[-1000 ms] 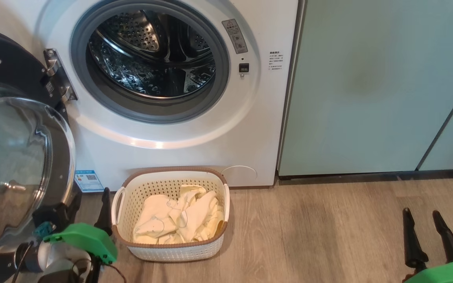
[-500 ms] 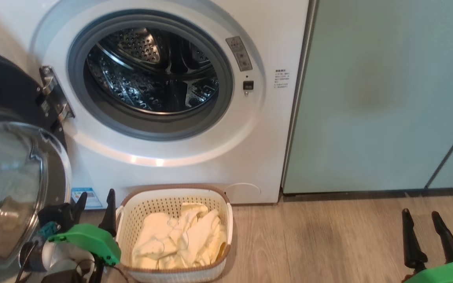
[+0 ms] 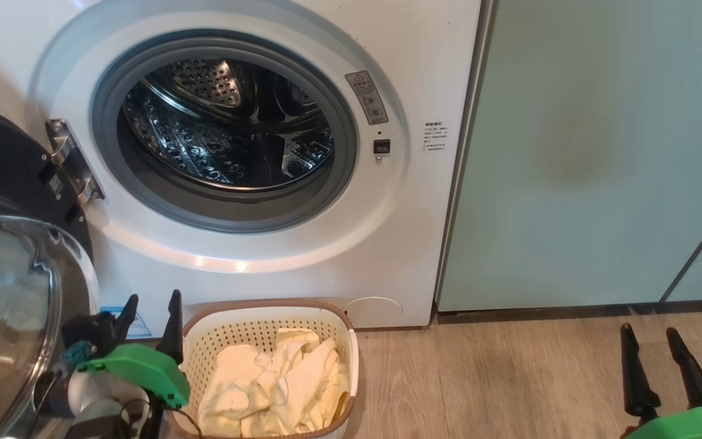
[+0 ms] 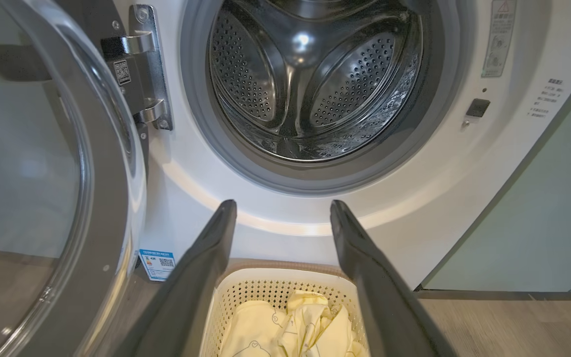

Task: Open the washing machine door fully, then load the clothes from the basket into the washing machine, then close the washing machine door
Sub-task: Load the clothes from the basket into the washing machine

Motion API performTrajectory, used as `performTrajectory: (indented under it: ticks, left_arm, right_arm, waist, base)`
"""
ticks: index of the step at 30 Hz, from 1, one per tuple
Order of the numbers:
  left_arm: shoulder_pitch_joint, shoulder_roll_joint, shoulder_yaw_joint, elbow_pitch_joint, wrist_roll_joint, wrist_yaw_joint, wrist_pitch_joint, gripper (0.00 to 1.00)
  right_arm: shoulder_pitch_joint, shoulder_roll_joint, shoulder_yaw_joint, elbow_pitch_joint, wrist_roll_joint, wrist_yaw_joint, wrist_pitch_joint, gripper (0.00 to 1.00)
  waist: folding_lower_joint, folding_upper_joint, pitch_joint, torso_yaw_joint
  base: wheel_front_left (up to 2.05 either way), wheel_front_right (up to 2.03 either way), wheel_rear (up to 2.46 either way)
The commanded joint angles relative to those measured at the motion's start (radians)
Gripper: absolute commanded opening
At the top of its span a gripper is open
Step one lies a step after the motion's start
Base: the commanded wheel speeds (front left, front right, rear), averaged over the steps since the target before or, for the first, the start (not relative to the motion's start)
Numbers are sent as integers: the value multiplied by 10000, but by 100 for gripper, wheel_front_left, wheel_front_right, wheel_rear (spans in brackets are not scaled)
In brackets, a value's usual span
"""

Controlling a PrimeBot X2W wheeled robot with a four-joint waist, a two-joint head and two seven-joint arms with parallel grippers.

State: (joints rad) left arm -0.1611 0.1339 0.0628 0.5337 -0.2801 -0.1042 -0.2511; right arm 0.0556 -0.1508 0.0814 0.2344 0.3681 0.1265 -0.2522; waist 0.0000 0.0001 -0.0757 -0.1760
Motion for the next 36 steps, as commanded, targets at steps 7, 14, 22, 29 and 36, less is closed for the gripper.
performTrajectory:
  ticks: [7,14,22,29,36]
  left_arm:
    - [-550,190,335,-154,79,-4,-107,100]
    - [-511,179,255,355,75,36,-107,100]
    - [-795,157,-15,1315,69,15,29,100]
    - [-1315,197,-266,2406,29,-56,98,100]
    - [-1988,305,-490,3634,-8,-111,268,100]
  right_arm:
    - [-374,-156,174,-345,-36,42,-95,100]
    - [-438,-180,279,-357,-36,42,-95,100]
    - [-550,-269,414,-425,-6,42,-95,100]
    - [-799,-363,580,-513,42,42,-95,100]
    - [-1264,-207,774,-655,90,42,-95,100]
  waist:
    - [0,-1,75,-10]
    - [0,-1,172,-189]
    - [0,-1,462,-610]
    - [0,-1,1071,-1082]
    - [0,-1,2032,-1569]
  base:
    - [0,0,0]
    - [0,0,0]
    - [0,0,0]
    - [0,0,0]
    - [0,0,0]
